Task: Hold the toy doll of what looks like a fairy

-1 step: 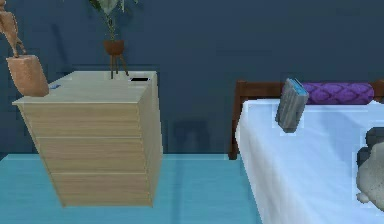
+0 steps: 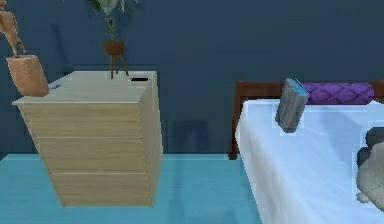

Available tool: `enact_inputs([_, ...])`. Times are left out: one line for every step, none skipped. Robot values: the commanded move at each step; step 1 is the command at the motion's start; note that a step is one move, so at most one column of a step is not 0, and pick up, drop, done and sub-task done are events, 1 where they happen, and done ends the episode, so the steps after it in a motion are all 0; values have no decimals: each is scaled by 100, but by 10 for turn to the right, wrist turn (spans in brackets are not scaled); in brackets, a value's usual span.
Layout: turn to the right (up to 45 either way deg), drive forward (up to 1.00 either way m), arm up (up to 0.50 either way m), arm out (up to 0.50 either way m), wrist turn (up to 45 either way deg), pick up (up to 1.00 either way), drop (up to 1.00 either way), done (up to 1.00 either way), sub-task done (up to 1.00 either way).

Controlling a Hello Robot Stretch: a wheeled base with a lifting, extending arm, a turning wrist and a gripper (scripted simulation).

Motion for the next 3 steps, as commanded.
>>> enact_inputs([0, 0, 38, 0, 0, 0, 0, 0, 0])
enact_inputs([0, 0, 0, 14, 0, 0, 0, 0, 0])
enact_inputs([0, 0, 0, 0, 450, 0, 0, 0, 0])
